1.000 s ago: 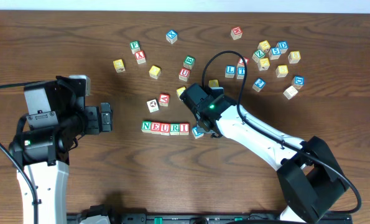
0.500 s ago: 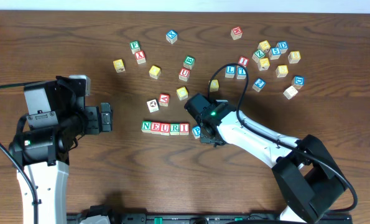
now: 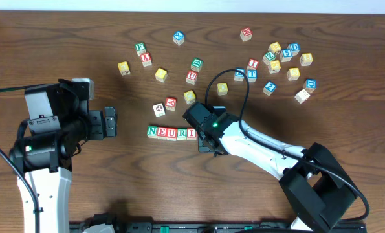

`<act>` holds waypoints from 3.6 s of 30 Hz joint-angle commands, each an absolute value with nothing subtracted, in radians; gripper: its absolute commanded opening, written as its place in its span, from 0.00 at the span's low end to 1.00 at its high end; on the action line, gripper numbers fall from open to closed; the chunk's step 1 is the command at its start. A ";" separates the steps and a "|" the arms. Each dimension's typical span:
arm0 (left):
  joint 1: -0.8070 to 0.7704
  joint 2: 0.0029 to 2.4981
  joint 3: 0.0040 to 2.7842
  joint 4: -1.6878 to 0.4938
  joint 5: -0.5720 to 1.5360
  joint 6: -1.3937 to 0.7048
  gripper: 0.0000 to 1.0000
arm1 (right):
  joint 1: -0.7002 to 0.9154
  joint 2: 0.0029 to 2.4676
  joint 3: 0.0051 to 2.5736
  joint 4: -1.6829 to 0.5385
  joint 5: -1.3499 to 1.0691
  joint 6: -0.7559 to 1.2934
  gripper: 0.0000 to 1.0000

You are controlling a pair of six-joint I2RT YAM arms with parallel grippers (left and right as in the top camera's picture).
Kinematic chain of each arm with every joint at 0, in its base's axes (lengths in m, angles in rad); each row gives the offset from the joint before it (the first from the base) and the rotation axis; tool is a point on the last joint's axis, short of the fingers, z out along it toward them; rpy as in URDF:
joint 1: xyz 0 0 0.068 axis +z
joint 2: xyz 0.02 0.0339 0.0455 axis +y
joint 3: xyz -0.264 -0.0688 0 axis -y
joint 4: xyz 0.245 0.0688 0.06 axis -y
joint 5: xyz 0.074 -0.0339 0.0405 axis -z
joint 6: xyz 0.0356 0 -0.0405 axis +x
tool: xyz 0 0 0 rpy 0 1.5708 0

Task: Spell out NEURIPS
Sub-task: 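Nudge the tilted P block upright against the I block with the right gripper, then raise the open right gripper away from the P block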

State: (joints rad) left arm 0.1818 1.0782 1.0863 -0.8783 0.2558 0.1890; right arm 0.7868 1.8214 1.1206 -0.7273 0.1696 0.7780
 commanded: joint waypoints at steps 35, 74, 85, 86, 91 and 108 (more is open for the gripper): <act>0.185 1.078 1.101 -0.878 0.252 0.205 0.99 | 0.801 1.827 1.117 -0.717 0.083 0.800 0.27; 0.185 1.078 1.101 -0.878 0.252 0.205 0.99 | 0.801 1.827 1.117 -0.640 0.084 0.799 0.28; 0.185 1.078 1.101 -0.878 0.253 0.205 0.99 | 0.801 1.827 1.117 -0.738 0.083 0.796 0.28; 0.185 1.078 1.101 -0.878 0.252 0.205 0.99 | 0.801 1.827 1.117 -0.751 0.083 0.796 0.28; 0.185 1.078 1.101 -0.878 0.252 0.205 0.99 | 0.800 1.827 1.117 -0.770 0.112 0.797 0.27; 0.185 1.078 1.101 -0.878 0.252 0.205 0.99 | 0.800 1.827 1.117 -0.695 0.144 0.796 0.28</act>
